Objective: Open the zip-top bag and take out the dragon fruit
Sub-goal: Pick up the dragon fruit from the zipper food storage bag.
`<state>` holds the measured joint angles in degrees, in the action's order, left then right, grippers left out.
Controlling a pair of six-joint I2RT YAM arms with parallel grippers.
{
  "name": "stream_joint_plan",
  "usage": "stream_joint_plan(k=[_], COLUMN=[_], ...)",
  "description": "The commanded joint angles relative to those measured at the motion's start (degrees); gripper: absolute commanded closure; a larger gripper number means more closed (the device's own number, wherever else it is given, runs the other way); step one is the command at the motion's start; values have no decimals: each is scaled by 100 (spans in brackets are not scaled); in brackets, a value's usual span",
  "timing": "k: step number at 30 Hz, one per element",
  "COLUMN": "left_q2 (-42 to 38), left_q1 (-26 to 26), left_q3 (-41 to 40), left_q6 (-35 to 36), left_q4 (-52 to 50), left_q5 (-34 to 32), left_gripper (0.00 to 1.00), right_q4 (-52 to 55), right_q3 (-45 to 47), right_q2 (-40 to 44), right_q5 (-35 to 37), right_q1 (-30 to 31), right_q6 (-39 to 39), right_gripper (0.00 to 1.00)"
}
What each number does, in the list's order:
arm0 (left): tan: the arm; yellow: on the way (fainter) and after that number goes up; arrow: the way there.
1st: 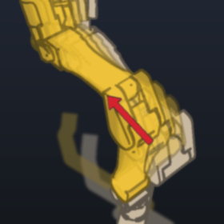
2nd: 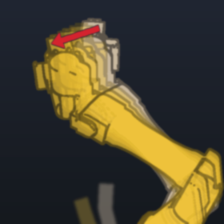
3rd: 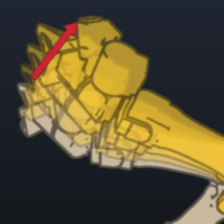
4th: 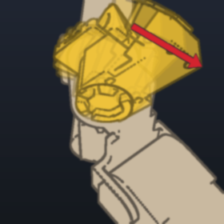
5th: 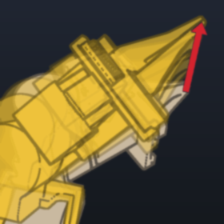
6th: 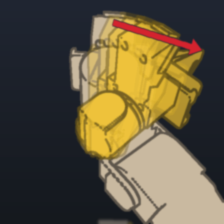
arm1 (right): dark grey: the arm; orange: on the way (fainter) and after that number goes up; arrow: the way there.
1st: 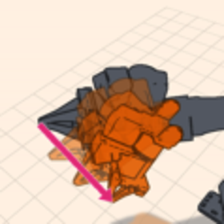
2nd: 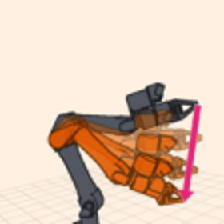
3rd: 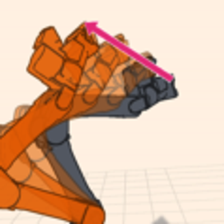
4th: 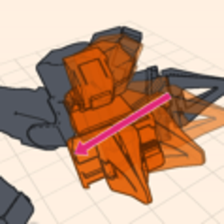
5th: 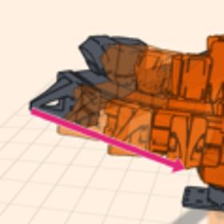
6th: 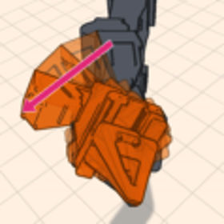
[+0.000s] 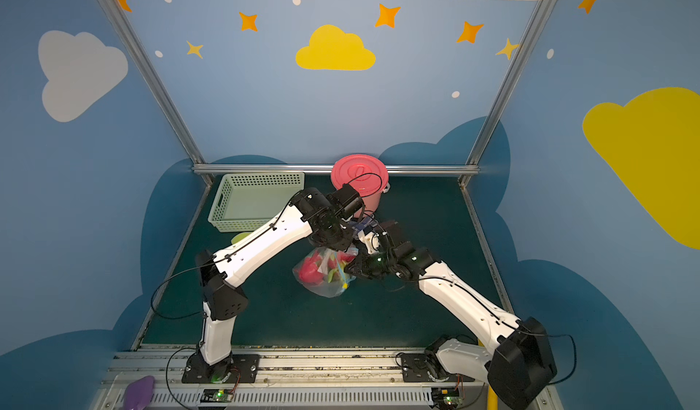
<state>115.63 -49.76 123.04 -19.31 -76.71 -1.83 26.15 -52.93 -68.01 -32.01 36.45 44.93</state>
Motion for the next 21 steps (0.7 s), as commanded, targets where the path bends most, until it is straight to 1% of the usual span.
stream_joint_plan(k=[1,6,9,10,11,12,13,15,16,18,20,21], left_q2=[-64,-209,-357,-429,-497,-560,-647,-876,-1056,-1567,-2136,-2452], left_q1=[-2,219,345,368,401,414,423,415,416,408,413,391], left_q3=[-99,-209,-304,-323,-340,-334,-317,-394,-501,-1004,-1703,-2056], left_q6=[15,18,45,31,12,-20,-56,-124,-156,-213,-279,-337], left_q4=[-176,-120,74,146,235,305,350,463,532,830,1185,1356], left_q5=[-130,-110,65,139,244,381,474,673,729,900,1143,1289], left_gripper=[96,96,95,90,68,48,42,31,29,24,20,17], right_q4=[420,705,942,990,993,984,911,729,690,674,768,814], right_q3=[-356,-725,-946,-1012,-1093,-1157,-1196,-1263,-1304,-1415,-1490,-1510], right_q2=[173,178,34,-31,-128,-247,-334,-540,-622,-777,-891,-935], right_q5=[40,157,294,307,299,318,322,360,377,432,467,506], right_q1=[-133,-240,-330,-346,-341,-342,-332,-289,-267,-211,-199,-201], right_q6=[-266,-386,-291,-226,-150,-38,80,354,420,432,428,445], right_gripper=[100,100,100,100,100,100,100,100,100,100,100,100])
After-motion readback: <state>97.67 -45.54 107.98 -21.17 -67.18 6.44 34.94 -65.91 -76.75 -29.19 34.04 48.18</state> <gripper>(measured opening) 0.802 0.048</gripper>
